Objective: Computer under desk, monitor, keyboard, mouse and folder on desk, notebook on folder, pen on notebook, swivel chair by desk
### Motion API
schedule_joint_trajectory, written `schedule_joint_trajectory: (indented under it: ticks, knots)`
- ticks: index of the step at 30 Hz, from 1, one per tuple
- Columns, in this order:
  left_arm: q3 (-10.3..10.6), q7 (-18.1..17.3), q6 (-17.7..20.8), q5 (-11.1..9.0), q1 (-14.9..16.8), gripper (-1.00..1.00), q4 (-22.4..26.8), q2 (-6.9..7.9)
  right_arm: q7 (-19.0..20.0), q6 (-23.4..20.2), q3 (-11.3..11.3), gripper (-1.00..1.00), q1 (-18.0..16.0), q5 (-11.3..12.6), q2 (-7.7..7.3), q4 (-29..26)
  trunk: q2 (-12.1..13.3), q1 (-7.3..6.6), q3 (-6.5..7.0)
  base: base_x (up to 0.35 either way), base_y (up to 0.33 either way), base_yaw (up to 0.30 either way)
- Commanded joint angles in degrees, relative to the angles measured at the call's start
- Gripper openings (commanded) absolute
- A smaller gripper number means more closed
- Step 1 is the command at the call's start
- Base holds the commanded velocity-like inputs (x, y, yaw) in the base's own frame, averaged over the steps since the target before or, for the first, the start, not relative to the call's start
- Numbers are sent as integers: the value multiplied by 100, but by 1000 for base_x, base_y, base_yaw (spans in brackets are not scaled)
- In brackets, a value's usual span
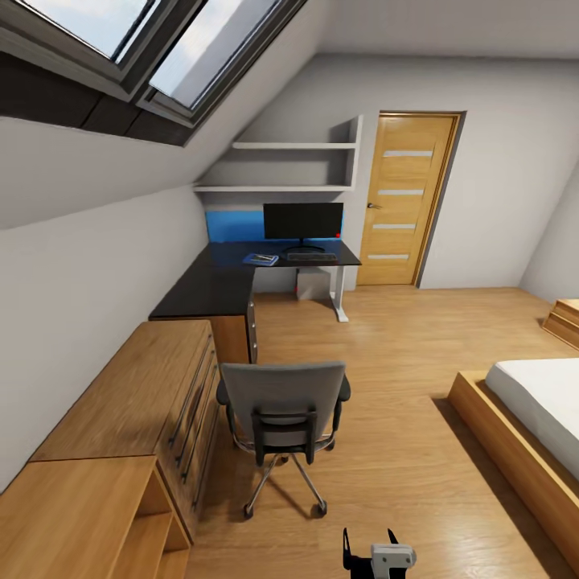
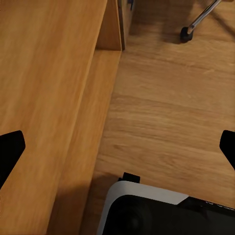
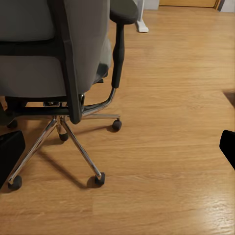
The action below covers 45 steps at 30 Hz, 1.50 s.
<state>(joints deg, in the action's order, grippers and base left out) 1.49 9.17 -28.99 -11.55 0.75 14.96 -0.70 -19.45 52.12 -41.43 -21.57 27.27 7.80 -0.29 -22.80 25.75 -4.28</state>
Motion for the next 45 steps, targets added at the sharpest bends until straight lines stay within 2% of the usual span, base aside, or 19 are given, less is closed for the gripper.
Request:
schedule_joint_trajectory:
  ticks: [1, 21, 34, 35, 45]
  knots:
    - [18, 15, -19, -31, 4, 100, -2, 0, -33, 9, -49, 100, -5, 24, 2, 3, -12, 3, -13, 0, 4, 0]
    - [18, 15, -19, -31, 4, 100, -2, 0, -33, 9, -48, 100, -5, 21, 0, 5, -12, 3, -13, 0, 0, -3]
    - [18, 15, -19, -32, 4, 100, -2, 0, -7, 9, -47, 100, -5, 21, -2, 8, -12, 3, -13, 0, 0, -124]
    - [15, 15, -22, -27, 4, 100, -2, 0, 271, 9, -41, 100, -5, 23, -2, 33, -12, 3, -13, 0, 0, -9]
    - [2, 29, -28, -43, 4, 100, 6, -8, 1102, -68, -17, 100, -5, 32, -44, 69, -12, 3, -13, 0, 0, -3]
